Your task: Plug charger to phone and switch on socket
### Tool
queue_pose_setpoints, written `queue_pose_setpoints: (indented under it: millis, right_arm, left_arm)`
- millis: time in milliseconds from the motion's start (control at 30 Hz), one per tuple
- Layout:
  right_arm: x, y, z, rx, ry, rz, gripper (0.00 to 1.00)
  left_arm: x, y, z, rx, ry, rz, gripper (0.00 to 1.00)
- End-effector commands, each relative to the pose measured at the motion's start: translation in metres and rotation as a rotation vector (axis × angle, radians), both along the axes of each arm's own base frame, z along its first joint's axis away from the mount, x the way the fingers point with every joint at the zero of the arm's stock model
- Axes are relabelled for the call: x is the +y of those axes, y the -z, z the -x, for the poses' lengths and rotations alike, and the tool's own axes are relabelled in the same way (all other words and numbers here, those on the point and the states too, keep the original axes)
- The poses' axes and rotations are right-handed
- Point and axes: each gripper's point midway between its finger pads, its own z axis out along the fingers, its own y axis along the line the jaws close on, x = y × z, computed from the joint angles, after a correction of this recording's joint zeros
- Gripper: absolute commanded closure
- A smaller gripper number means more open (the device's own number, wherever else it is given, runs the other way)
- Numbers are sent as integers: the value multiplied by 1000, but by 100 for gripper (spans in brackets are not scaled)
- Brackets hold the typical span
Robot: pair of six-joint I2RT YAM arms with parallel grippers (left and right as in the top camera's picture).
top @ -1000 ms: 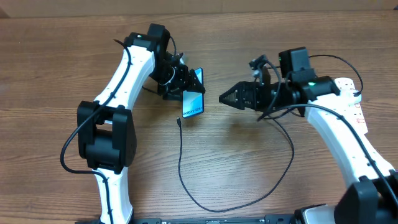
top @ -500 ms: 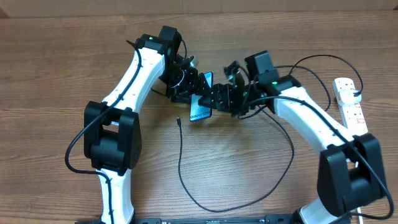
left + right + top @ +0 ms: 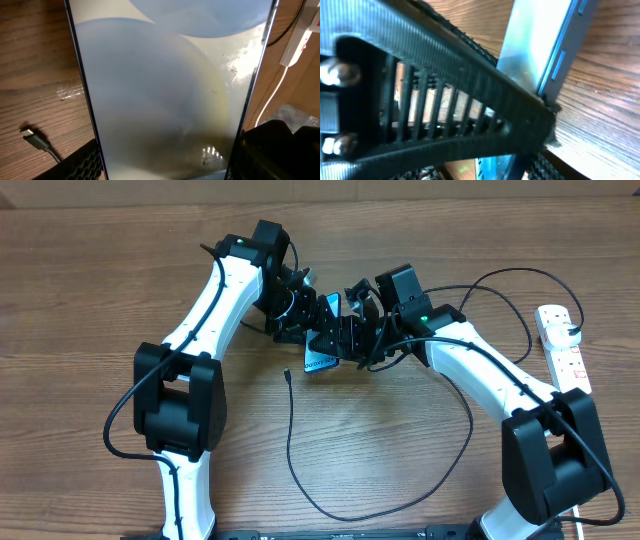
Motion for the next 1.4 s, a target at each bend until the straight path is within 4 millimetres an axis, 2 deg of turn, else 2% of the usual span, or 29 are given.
queue_pose_setpoints:
  millis: [0, 300, 467, 833, 1033, 1367]
  right_arm:
    - [0, 1, -4, 5, 34, 17, 41]
    - [4, 2, -3, -8, 25, 11, 61]
    - [1, 5, -6, -17, 40, 32, 68]
    - [1, 5, -9, -33, 48, 37, 70]
    - [-4, 15, -11, -41, 71, 78, 69]
    - [-1, 17, -11, -64, 73, 104, 70]
  left_arm:
    - [-8, -17, 5, -30, 32, 51, 35]
    - [-9, -18, 2, -41, 32, 55, 35]
    - [-9, -18, 2, -42, 32, 55, 35]
    - [-9, -18, 2, -44, 33, 56, 34]
    - [-10, -18, 2, -42, 33, 63, 35]
    - [-10, -18, 2, -42, 33, 63, 35]
